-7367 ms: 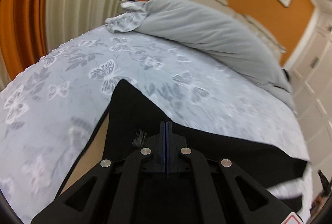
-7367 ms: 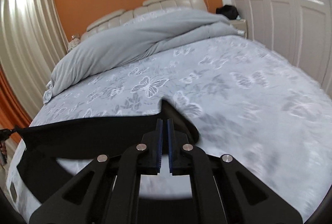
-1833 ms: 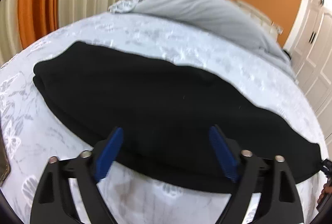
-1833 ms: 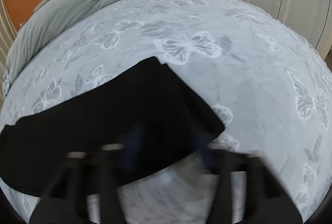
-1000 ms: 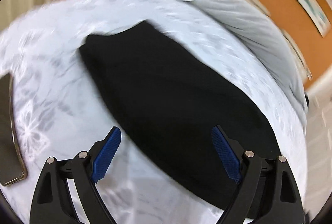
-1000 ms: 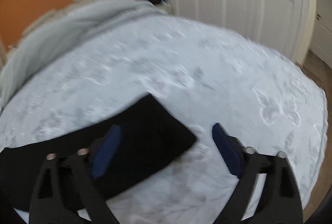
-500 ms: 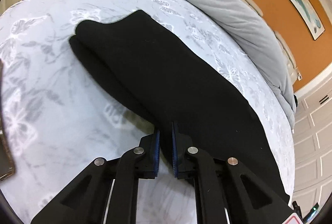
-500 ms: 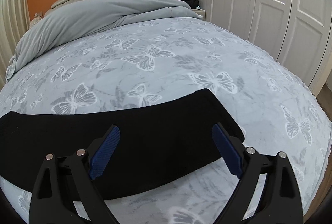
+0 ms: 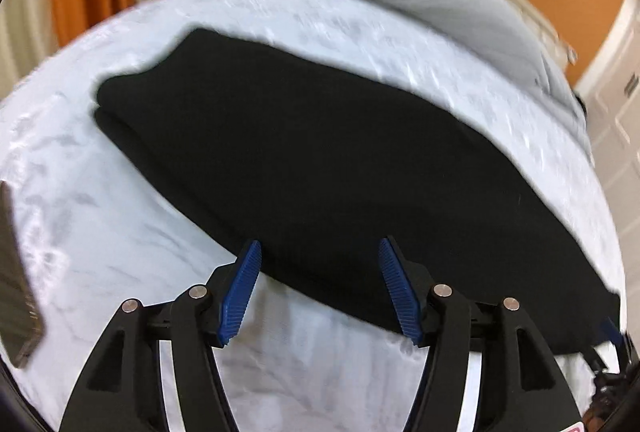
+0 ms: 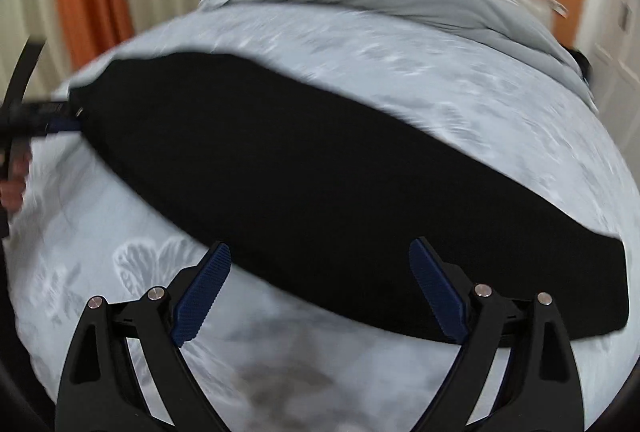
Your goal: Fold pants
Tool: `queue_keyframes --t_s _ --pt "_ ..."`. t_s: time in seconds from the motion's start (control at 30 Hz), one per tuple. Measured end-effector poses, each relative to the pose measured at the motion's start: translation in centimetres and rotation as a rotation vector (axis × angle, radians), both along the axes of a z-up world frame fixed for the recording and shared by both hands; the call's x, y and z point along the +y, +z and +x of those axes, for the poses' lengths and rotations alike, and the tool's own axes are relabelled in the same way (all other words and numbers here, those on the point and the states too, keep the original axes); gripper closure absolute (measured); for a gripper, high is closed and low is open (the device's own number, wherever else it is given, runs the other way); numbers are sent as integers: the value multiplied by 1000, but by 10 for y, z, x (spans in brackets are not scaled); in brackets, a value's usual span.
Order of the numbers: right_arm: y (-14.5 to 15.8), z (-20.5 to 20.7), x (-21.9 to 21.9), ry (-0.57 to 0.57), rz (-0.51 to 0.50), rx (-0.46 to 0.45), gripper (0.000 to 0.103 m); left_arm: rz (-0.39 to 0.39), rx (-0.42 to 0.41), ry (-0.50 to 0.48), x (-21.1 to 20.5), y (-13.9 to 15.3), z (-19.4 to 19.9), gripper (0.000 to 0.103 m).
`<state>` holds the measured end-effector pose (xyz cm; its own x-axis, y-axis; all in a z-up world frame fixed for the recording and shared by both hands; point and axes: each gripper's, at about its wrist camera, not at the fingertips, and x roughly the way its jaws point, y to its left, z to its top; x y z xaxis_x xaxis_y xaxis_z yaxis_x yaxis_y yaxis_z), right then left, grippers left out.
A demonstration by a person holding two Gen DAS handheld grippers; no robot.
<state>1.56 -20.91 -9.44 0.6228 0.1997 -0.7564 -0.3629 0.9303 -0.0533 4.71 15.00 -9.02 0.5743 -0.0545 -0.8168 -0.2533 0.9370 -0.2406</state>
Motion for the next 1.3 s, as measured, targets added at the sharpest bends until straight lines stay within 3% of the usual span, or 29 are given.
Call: queue_keyframes --t_s 0.1,0.13,0.17,0.23,0.3,0.33,0.37,0.4,0.43,0.53,0.6,0.73,0.83,0.87,0.9,0.93,1.0,1.07,1.1,1.13,1.3 --pt "-8 -4 8 16 -63 24 18 69 21 -21 -7 -7 -1 57" --pt "-3 -7 2 2 -72 5 17 74 19 -36 -8 -3 -6 67" --pt "9 -11 -15 -52 -80 -35 15 65 -1 -44 -7 1 -11 73" --pt "31 -8 -64 -231 -61 -99 9 76 -75 -5 1 13 -16 73" --pt "43 -5 -123 -449 -40 -127 9 120 -161 79 10 28 -18 61" --pt "45 -3 -160 -572 -24 -124 9 134 -186 109 12 33 -18 40" --pt "45 -3 -187 -665 -9 -115 9 148 -208 140 14 37 -18 30" --pt "40 -7 -232 -820 29 -87 9 157 -219 153 15 38 -18 30" --pt "36 -9 -251 -882 56 -71 9 172 -226 155 14 39 -17 30" --pt "11 -21 -319 -1039 274 11 9 198 -200 132 4 34 -13 30" --pt "-4 -23 -330 -1052 348 48 9 190 -183 112 -4 29 -11 30" --pt "-25 -13 -331 -1056 366 97 8 233 -171 95 -17 22 -6 30" --pt "-23 -4 -321 -1021 314 67 44 226 -158 98 -18 19 1 28" --pt "-20 0 -320 -1012 330 59 67 216 -152 97 -18 17 5 28" --pt "-19 0 -320 -997 386 52 79 208 -147 96 -17 15 4 28" --pt "-17 4 -320 -984 439 50 84 206 -145 96 -17 16 2 28" --pt "-1 3 -310 -952 536 6 84 212 -147 97 -17 18 4 28" --pt "24 7 -287 -846 624 -53 84 217 -150 104 -17 19 4 27" --pt "33 12 -276 -805 638 -71 84 214 -151 106 -16 20 3 27" --pt "55 19 -239 -691 646 -106 84 210 -150 111 -15 21 4 26" --pt "91 40 -137 -420 602 -125 84 232 -138 120 -14 24 7 26"
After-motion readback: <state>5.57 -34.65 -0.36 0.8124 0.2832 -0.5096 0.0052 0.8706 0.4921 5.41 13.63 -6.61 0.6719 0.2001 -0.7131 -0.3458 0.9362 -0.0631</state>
